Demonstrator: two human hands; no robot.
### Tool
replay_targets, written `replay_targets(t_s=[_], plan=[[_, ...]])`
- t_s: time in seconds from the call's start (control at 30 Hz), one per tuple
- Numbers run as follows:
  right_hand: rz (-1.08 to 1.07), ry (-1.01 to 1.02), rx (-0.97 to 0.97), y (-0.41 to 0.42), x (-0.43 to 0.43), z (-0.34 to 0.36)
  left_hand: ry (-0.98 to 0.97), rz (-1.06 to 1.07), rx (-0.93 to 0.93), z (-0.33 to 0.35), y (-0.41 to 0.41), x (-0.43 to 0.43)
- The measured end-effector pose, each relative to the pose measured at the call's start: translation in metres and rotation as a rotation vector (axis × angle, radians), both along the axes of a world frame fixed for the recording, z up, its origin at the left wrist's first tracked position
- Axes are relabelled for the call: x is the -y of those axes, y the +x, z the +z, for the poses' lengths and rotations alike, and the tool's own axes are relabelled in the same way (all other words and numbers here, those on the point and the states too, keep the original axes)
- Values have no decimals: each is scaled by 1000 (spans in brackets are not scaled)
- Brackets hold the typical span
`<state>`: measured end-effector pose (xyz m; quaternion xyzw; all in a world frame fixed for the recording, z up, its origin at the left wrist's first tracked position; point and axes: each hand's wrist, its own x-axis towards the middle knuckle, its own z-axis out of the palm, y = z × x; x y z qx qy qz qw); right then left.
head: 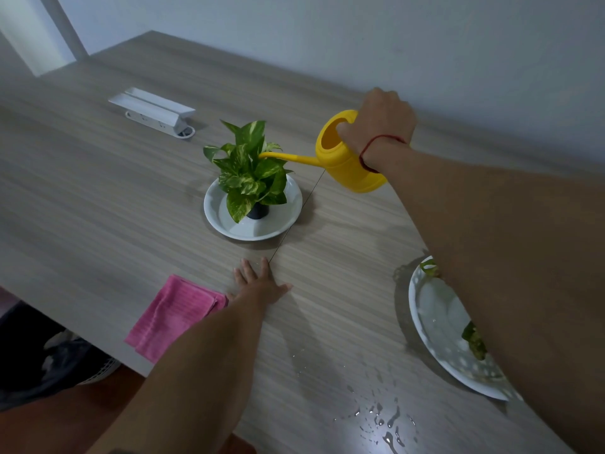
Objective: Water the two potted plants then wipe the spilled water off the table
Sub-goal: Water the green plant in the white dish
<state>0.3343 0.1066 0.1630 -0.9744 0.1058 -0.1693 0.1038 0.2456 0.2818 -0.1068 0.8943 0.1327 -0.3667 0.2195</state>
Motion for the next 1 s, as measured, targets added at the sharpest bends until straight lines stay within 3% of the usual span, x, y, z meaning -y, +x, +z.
replay_targets(t_s=[1.0], plan=[[14,8,24,-3,-7,6,20,-16,-12,-12,5,-2]])
